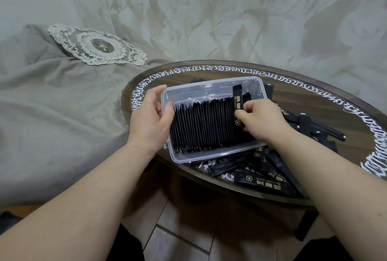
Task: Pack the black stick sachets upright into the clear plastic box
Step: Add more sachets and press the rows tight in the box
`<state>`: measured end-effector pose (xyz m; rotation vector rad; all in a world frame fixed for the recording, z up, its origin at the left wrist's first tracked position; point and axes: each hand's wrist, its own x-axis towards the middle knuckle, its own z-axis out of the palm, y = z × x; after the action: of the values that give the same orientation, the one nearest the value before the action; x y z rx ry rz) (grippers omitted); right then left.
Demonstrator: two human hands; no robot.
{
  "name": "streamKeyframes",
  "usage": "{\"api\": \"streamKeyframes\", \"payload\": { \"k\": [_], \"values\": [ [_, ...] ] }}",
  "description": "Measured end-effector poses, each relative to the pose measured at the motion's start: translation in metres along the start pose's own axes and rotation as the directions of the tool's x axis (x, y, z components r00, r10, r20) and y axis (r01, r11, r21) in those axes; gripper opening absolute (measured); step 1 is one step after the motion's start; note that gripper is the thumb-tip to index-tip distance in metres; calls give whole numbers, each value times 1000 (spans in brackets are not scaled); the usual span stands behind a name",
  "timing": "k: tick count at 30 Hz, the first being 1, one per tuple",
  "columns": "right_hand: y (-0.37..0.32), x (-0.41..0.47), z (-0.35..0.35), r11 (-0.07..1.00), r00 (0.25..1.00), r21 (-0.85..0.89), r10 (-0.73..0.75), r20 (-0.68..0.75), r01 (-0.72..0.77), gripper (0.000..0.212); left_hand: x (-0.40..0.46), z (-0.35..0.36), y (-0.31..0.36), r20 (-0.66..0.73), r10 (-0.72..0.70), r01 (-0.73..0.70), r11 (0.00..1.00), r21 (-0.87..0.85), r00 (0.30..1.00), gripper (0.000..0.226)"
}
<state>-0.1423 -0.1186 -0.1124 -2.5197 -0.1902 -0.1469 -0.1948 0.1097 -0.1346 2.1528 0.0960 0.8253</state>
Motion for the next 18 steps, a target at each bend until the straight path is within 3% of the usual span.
{"api": "streamKeyframes", "payload": {
  "k": [12,18],
  "values": [
    [-15,-10,4,994,993,7,-111,-33,112,22,-1,1,-1,1,-1,1,1000,25,1000,38],
    [-26,-18,17,981,982,-38,-190,25,191,23,-1,1,-1,6,-1,1,1000,24,1000,38]
  ]
}}
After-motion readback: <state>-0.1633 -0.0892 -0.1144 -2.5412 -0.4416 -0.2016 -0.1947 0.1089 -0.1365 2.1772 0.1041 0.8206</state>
